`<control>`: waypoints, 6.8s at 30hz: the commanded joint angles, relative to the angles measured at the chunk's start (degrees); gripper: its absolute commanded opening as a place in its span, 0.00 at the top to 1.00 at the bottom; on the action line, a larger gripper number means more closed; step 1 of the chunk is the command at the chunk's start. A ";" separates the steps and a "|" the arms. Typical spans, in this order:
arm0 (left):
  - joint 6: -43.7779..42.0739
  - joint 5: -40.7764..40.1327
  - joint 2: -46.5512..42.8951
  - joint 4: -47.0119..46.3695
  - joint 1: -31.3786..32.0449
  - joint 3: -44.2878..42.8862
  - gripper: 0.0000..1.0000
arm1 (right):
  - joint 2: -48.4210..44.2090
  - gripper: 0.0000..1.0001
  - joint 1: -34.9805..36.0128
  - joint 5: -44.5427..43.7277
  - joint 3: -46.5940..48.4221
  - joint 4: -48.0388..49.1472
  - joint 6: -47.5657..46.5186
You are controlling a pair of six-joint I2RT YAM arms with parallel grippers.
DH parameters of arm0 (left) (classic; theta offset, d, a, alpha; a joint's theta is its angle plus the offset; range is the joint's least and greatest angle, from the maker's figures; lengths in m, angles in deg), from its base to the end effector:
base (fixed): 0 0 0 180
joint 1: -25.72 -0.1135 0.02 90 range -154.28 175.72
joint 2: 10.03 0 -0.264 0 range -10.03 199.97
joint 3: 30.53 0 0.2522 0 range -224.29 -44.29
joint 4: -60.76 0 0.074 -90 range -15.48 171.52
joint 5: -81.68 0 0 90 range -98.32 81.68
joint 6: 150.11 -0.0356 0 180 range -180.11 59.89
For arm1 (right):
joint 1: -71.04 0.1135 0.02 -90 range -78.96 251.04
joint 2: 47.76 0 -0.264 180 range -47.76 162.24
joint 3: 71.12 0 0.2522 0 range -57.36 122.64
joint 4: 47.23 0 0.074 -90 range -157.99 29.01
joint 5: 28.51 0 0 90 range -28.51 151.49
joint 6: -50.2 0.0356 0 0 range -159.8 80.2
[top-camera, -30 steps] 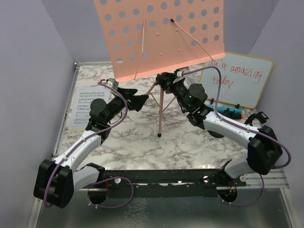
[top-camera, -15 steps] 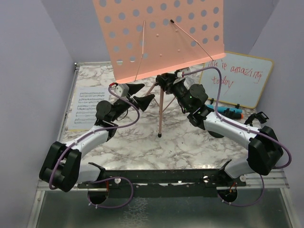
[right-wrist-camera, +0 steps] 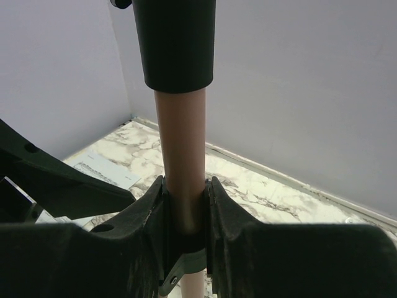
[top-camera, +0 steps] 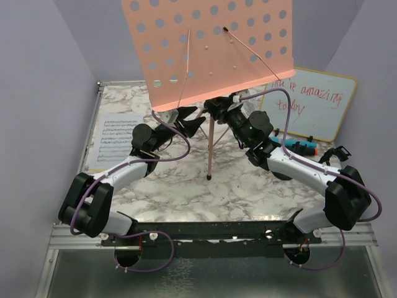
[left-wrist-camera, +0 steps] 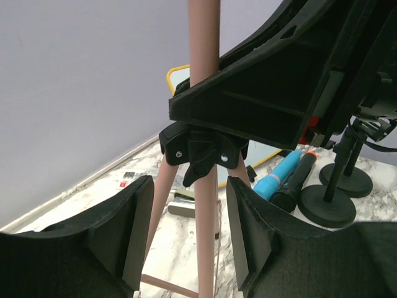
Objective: Pack up the instrument practice props
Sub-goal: Unscrew the knob on the music stand.
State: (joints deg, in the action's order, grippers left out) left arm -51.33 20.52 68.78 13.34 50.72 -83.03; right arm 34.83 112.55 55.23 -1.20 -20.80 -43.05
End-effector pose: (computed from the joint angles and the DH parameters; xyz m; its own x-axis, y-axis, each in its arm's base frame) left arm 0.2583 -0.1394 0.2986 0.2038 -0.2426 -0.9485 0.8187 0.5734 0.0293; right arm 0.2559 0.2213 0.3460 0.2107 0.1112 -0.9712 -0.5685 0.8222 -0.0292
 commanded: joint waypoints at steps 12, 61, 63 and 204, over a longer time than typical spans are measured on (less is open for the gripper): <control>-4.91 2.78 3.64 -1.86 2.73 -4.33 0.60 | -1.66 1.00 -0.30 2.48 -2.33 -2.52 -0.63; 82.83 -20.05 -7.93 23.85 2.34 -4.16 0.67 | 1.87 1.00 -0.30 -7.22 0.00 -8.75 6.50; 81.01 -20.76 -8.69 24.44 2.00 -3.51 0.59 | 1.58 1.00 -0.30 -7.10 0.01 -8.88 6.12; -78.53 -12.23 -9.15 47.20 12.92 -11.77 0.56 | -1.36 1.00 -0.30 -0.86 -0.92 -12.14 0.61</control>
State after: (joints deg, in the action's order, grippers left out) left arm -128.58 9.39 59.01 57.79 63.37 -93.37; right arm 33.21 113.36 55.95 -1.83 -23.12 -40.95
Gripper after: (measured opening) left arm 0.470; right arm 0.269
